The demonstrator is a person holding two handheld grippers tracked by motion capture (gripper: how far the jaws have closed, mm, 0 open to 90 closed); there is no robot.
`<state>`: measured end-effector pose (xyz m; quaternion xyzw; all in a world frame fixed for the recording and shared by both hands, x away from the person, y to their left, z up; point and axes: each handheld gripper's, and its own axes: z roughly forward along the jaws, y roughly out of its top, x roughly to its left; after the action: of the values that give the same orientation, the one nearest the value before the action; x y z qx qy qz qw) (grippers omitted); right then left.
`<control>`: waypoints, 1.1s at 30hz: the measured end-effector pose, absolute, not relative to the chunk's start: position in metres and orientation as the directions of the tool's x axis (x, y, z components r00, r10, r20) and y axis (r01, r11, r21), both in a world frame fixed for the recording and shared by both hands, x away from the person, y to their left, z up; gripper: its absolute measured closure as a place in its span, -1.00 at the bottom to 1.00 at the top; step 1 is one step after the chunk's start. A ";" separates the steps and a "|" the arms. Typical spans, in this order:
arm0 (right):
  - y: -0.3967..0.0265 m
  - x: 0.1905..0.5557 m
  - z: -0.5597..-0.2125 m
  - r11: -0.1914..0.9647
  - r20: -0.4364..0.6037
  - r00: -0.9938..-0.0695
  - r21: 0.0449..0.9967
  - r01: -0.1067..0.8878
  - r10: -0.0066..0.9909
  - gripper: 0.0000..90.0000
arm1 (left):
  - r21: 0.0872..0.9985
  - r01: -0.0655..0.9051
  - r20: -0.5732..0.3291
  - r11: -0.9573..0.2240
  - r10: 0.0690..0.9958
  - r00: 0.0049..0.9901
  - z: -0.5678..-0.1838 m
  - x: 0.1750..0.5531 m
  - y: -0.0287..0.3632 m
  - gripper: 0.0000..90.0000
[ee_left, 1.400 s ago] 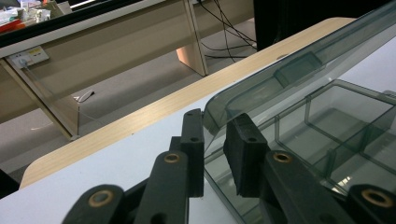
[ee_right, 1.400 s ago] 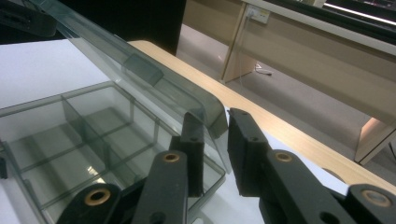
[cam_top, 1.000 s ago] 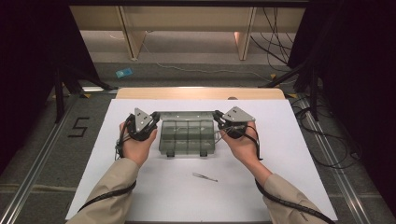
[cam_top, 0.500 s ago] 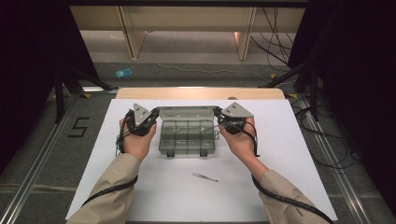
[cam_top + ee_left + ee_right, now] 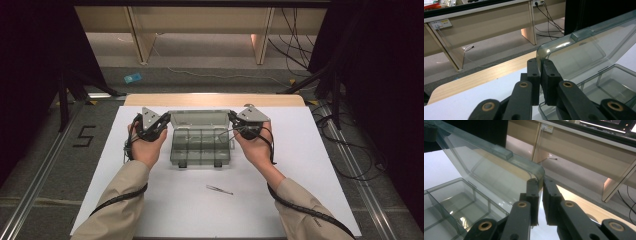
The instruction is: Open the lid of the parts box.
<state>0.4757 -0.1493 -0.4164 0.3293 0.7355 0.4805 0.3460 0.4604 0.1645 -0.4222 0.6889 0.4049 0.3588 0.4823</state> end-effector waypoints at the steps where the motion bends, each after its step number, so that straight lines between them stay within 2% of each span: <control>1: -0.149 0.476 -0.416 0.321 -0.192 -0.543 0.935 0.152 0.817 0.88 | 0.956 0.212 0.098 -0.201 0.905 0.414 -0.422 0.461 0.164 0.90; 21: -0.148 0.487 -0.416 0.293 -0.161 -0.538 0.941 0.168 0.827 0.87 | 0.957 0.241 0.044 -0.159 0.906 0.421 -0.418 0.475 0.167 0.90; 33: -0.147 0.491 -0.417 0.275 -0.146 -0.531 0.946 0.172 0.834 0.87 | 0.958 0.235 0.050 -0.163 0.904 0.425 -0.418 0.480 0.167 0.90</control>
<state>0.4906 -0.1474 -0.4167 0.3475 0.7238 0.4917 0.3370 0.4801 0.1671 -0.4184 0.6837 0.4163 0.3381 0.4950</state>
